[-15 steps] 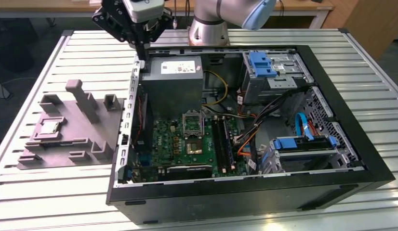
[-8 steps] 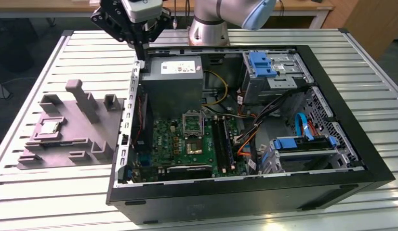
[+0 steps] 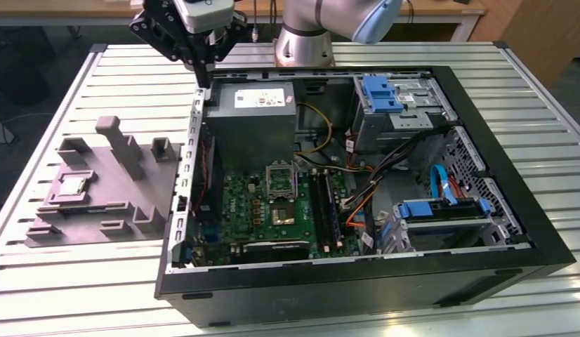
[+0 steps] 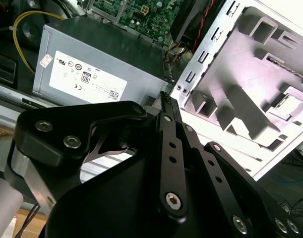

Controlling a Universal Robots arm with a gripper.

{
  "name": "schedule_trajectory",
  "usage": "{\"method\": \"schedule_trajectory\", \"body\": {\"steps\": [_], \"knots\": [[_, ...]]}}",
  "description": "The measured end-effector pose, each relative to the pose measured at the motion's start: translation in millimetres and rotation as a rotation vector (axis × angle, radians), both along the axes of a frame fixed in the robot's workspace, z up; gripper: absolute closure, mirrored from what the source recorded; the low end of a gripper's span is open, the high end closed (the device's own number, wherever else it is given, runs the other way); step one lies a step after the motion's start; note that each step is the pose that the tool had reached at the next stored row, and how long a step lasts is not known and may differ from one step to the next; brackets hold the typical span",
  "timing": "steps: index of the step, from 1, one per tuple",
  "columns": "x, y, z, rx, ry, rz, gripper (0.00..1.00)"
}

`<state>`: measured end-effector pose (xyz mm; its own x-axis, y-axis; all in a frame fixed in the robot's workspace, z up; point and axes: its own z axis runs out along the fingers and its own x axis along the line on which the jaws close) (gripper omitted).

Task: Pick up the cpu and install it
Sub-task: 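Reach for the cpu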

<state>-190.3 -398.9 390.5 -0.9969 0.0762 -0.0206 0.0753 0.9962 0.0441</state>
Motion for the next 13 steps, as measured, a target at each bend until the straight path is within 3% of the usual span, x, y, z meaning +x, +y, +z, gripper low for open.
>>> {"method": "schedule_trajectory", "body": {"steps": [13], "knots": [[-3.4, 0.0, 0.0, 0.0000, -0.0001, 0.000, 0.89]]}}
